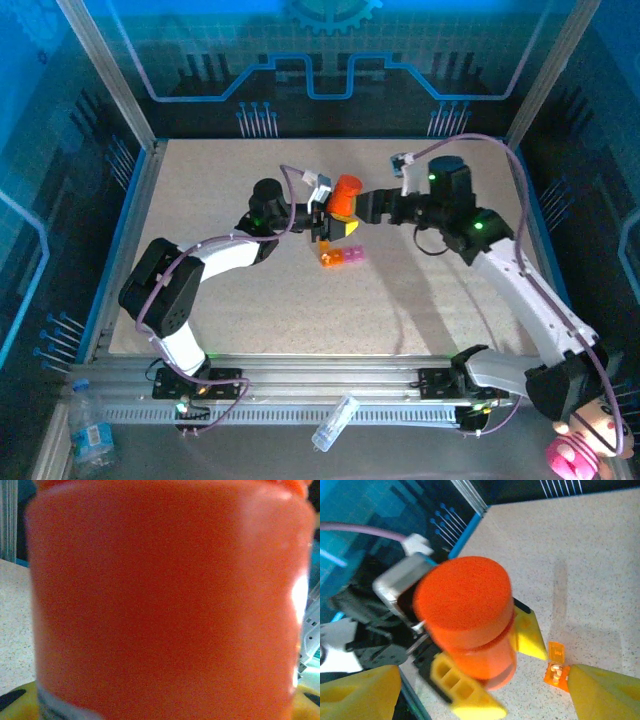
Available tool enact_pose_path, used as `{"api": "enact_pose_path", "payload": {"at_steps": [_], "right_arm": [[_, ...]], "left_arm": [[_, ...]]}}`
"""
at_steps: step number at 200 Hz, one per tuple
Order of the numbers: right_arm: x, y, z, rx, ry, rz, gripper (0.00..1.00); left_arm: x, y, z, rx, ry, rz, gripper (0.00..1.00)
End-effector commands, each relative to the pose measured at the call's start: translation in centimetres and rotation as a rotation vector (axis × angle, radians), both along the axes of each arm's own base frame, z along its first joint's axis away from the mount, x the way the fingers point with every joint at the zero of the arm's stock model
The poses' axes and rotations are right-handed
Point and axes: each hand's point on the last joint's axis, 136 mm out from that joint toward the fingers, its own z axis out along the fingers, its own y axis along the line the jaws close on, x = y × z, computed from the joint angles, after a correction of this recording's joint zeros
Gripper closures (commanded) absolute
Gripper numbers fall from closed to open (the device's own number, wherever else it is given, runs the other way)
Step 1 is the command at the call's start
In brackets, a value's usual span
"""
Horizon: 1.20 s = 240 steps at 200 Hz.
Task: Sort the pills into containers
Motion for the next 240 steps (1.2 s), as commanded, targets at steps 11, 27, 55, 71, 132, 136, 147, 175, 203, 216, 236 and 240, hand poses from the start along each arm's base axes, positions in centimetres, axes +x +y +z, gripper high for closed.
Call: {"api": "enact_pose_path", "payload": {"at_steps": [11,27,55,71,132,136,147,175,203,216,236,240], "right_arm": [[-2.3,-1.1,2.9,-0.010,-0.062,0.147,0.13],[-2.1,-1.2,2.8,-0.060,-0.045,0.187,0.13],[-1.0,-0.6,2.1,-0.100,-0.013,0.238,0.14],[-0.6,-0.1,1.7,-0.099,0.002,0.267,0.14],[-0.6,1.7,1.4,-0.099,0.023,0.379,0.13],[-0.6,1.8,1.4,-0.099,0.025,0.384,0.13],[-0.6,2.2,1.2,-0.113,0.031,0.397,0.13],[0.2,2.6,0.4,-0.144,0.047,0.392,0.13],[1.1,2.8,0.0,-0.152,0.056,0.392,0.13],[1.2,3.0,-0.1,-0.154,0.061,0.401,0.13],[1.4,3.3,-0.2,-0.155,0.065,0.417,0.13],[1.5,3.4,-0.3,-0.155,0.069,0.418,0.13]], "left_arm": [[0.0,-0.3,1.3,-0.012,-0.070,-0.015,1.00],[0.0,-0.3,0.8,-0.004,-0.077,-0.015,1.00],[0.0,-0.1,-0.2,0.002,-0.080,0.000,1.00],[-0.1,0.0,-0.5,-0.004,-0.066,0.004,1.00],[-1.9,0.5,-1.1,-0.019,-0.017,-0.002,1.00],[-2.0,0.6,-1.1,-0.017,-0.014,-0.003,1.00],[-2.2,0.7,-1.1,-0.016,-0.014,-0.006,1.00],[-2.7,0.8,-1.0,-0.013,-0.010,-0.017,1.00],[-3.0,0.8,-0.9,-0.012,-0.011,-0.028,1.00],[-3.0,0.7,-0.8,-0.014,-0.011,-0.034,1.00],[-2.9,0.6,-0.6,-0.015,-0.014,-0.038,1.00],[-2.8,0.6,-0.6,-0.016,-0.014,-0.040,1.00]]}}
